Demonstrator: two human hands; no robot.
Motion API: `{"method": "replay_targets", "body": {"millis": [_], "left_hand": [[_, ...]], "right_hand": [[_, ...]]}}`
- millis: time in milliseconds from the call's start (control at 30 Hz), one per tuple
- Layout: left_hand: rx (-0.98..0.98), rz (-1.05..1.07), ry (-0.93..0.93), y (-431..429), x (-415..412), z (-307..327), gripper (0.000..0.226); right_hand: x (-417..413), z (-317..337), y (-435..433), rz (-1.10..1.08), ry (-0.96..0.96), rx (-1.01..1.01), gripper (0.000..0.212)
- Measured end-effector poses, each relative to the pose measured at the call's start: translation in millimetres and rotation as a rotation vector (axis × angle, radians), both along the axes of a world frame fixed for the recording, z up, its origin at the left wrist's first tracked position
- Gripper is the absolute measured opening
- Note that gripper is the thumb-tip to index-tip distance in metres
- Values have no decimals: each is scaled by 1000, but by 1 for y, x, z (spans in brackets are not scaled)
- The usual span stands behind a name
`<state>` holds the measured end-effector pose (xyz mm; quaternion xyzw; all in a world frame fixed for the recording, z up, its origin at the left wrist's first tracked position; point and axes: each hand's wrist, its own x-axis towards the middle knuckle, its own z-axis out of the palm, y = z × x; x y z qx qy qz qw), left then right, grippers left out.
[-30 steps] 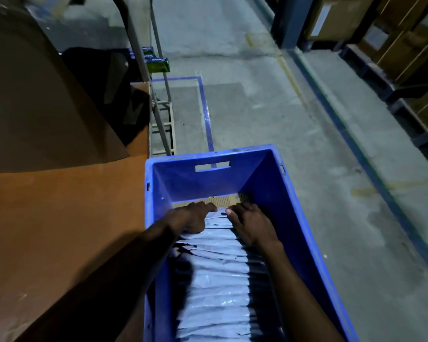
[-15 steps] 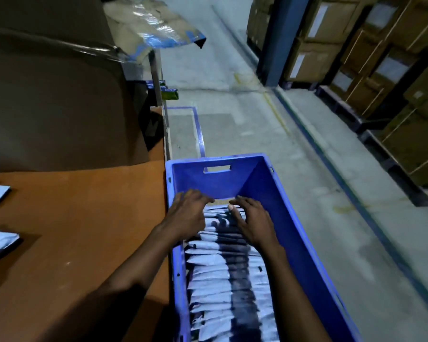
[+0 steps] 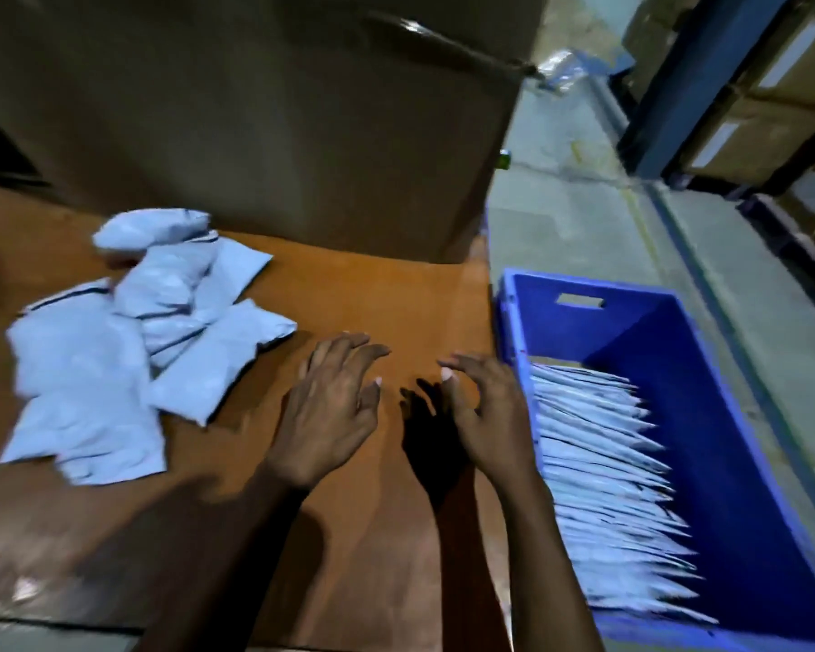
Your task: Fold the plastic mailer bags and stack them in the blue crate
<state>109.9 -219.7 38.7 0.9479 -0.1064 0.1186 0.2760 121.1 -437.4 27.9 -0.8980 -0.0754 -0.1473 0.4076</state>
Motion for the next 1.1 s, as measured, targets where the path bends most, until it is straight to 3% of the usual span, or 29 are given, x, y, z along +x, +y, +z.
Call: {"method": "replay_targets", "body": {"millis": [300,433,600,767,900,1100], "left_hand": [[159,372,33,140,-14,-45,45],[254,479,134,157,-1,-62,64],[84,415,-116,165,9,-67,63],[7,208,-291,174,24,-69,58],[-4,205,-400,151,28,-81,40],[-62,173,-198,114,-1,-92,54]], "right_hand": [[11,-26,162,296,69,-114,26],[42,-40,204,346,42,-187,31],[73,-56,226,305,-60,-281,61],[67,-60,203,166,-242,-124,33],[45,-60,155,1,-352,-119,18],[13,-64,110,6,-228,-239,13]]}}
